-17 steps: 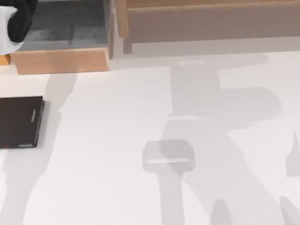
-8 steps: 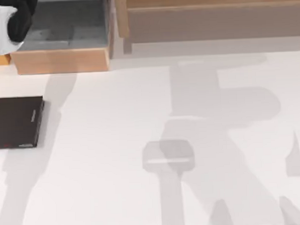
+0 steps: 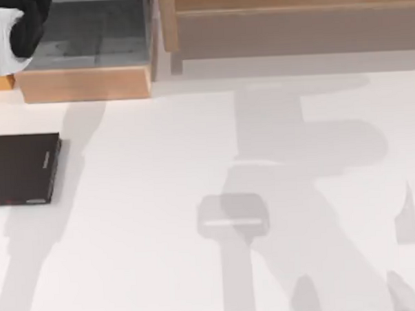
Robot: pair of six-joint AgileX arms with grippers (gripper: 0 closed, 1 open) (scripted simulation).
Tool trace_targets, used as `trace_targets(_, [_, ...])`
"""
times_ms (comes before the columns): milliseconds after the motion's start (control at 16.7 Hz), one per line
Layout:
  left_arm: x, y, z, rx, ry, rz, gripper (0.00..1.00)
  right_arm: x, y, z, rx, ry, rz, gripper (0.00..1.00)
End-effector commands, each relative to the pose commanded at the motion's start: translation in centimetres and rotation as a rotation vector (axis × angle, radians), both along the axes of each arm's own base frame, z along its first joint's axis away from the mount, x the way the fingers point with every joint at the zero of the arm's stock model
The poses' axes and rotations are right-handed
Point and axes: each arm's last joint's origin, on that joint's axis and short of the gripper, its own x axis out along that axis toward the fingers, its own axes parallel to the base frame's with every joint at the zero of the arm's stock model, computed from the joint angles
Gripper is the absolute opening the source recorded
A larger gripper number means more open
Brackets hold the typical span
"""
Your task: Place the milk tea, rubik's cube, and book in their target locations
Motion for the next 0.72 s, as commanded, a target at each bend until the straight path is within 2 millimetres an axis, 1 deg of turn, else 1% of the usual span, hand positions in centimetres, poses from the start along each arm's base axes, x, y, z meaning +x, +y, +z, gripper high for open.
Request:
trace_targets(480, [-0.1,-0.1,0.2,0.001,-0.002,-0.002,0.0,0.0,0.0,0.0,0.0,0.0,0.0,1.0])
trace_targets(720, [-1.0,-0.1,1.0,0.001,-0.002,-0.002,0.0,0.0,0.0,0.0,0.0,0.0,0.0,1.0])
